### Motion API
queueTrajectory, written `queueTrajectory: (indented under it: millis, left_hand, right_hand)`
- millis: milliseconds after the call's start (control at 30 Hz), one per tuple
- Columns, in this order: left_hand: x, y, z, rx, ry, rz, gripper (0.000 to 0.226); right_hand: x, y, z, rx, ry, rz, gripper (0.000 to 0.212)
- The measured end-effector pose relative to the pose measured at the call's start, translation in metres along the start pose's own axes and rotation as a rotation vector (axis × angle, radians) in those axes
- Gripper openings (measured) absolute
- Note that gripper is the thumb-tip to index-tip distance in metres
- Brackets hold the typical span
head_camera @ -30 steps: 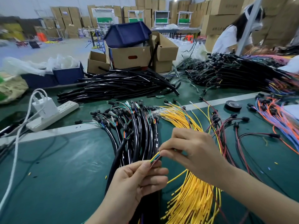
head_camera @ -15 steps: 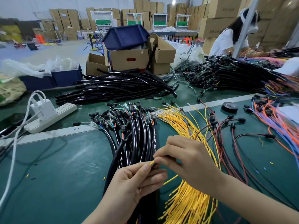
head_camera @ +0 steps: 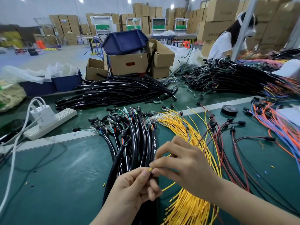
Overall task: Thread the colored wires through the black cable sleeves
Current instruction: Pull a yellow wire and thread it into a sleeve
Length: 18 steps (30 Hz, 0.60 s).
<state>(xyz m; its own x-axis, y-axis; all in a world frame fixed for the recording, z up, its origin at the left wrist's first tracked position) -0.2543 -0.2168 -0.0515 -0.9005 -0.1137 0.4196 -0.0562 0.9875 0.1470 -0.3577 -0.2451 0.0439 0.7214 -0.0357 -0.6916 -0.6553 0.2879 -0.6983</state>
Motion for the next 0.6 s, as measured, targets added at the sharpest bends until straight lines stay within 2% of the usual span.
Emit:
queueTrajectory:
  millis: [133,300,433,600]
  left_hand:
    - [-0.001,0.000,0.000,0.010,0.028,-0.015,0.026]
    - [-0.002,-0.001,0.002,0.019,-0.040,0.014,0.028]
    - [0.004,0.000,0.003,0.008,-0.149,0.117,0.027]
    - [0.006,0.001,0.003,0.044,-0.289,0.154,0.024]
  right_hand:
    - [0.008,0.000,0.001,-0.054,0.017,0.137,0.022]
    - [0.012,-0.002,-0.009,0.021,-0.059,0.310,0.022]
    - [0.016,-0.001,-0.013,0.076,-0.163,0.370,0.019]
    - [0.010,0.004,-0.013,0.103,-0.106,0.424,0.028]
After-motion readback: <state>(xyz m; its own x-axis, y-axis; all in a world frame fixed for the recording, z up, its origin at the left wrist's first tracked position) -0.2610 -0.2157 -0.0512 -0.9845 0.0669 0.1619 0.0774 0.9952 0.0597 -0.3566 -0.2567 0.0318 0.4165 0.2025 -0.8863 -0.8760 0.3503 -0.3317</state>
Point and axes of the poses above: each hand's wrist, its own y-axis away from the middle knuckle, its own x-axis out of the palm, z = x × y, the point moved 8 cm from there along -y, towards the middle knuckle, and after that the axes turned 7 degrees about -y, right-handed, at the moved point
